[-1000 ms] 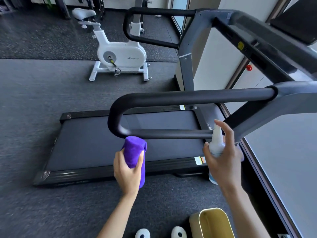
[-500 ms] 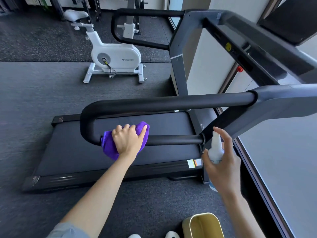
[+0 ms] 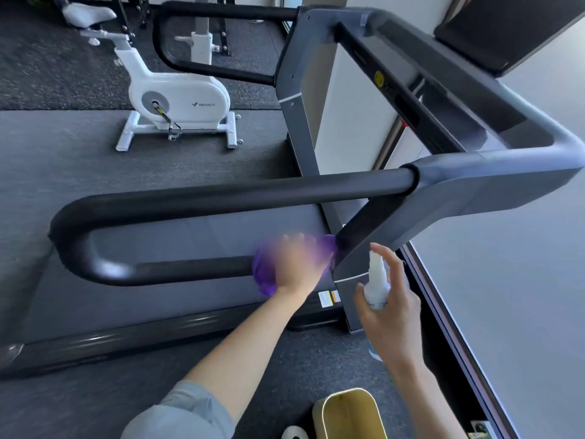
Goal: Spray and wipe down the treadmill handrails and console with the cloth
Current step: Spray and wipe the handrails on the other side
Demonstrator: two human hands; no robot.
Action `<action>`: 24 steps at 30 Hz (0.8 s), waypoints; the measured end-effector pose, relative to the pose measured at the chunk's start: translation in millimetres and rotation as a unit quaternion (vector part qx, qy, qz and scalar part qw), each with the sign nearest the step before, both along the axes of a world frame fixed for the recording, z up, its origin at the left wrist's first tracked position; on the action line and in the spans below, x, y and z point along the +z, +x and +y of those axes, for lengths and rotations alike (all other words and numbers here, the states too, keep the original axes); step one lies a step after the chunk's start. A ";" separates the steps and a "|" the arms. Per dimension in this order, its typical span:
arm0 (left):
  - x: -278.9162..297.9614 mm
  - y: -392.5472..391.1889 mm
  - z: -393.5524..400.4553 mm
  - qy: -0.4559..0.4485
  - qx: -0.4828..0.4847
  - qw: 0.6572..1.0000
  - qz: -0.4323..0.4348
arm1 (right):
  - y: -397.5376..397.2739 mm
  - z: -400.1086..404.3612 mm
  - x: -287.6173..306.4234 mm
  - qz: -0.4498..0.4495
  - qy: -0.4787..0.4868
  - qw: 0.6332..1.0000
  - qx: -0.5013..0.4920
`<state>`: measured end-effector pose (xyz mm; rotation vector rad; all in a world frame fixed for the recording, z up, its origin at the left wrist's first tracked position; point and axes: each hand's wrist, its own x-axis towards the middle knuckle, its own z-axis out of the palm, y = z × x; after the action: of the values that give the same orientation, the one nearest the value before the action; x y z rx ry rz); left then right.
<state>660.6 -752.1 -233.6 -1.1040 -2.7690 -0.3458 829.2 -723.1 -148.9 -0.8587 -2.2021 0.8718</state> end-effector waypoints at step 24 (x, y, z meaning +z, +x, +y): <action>132.3 35.5 -84.6 0.367 -0.019 0.923 -0.113 | 0.3 24.4 27.4 0.072 0.017 0.995 -0.062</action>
<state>696.0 -836.8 -101.4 -0.9407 -2.3986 -1.4443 829.5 -698.7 -121.4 -0.8780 -2.0107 0.8090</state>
